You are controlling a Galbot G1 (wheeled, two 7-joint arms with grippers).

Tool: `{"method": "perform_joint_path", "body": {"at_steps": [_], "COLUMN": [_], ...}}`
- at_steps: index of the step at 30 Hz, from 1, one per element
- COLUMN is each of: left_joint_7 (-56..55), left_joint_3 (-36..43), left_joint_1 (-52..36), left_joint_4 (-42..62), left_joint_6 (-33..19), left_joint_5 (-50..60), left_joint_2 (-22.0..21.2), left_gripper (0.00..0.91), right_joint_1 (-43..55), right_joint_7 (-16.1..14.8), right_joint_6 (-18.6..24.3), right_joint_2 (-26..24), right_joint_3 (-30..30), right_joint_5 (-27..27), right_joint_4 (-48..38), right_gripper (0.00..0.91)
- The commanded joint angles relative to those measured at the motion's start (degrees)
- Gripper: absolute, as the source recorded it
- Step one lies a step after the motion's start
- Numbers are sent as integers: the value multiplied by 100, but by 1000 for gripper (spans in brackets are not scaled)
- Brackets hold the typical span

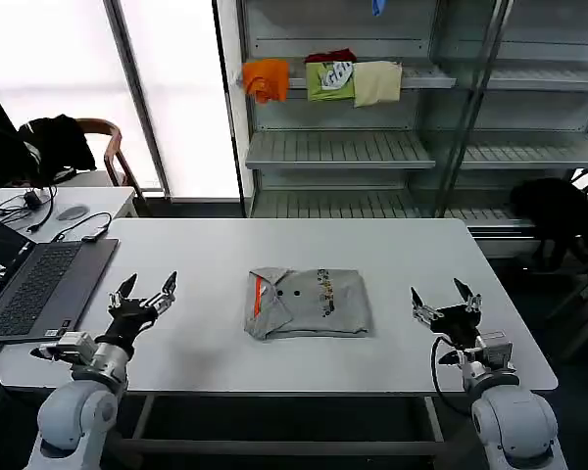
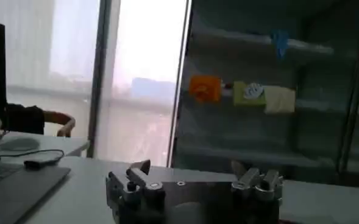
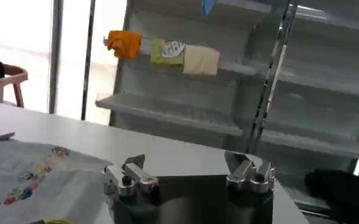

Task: Fold and organize the clothes.

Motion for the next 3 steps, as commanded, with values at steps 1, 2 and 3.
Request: {"method": "perform_joint_path", "body": {"at_steps": [1, 2, 3], "left_joint_7": [14, 10, 7], "left_joint_3": [106, 140, 152], "left_joint_1": [163, 212, 230], "left_joint_4": [-127, -160, -184], "left_joint_6": [-171, -229, -234], "left_joint_5": [276, 274, 271], "left_joint_2": [-13, -12, -15], "left_gripper": [907, 907, 907], "right_joint_1": [-40, -56, -81], "right_joint_7": [-9, -88, -122], "right_joint_6": [-43, -1, 116], "right_joint_2": [36, 47, 47], "right_joint_3": [3, 1, -3], "right_joint_5": [100, 98, 100], "right_joint_4": [9, -1, -6], "right_gripper": [907, 907, 907]}}
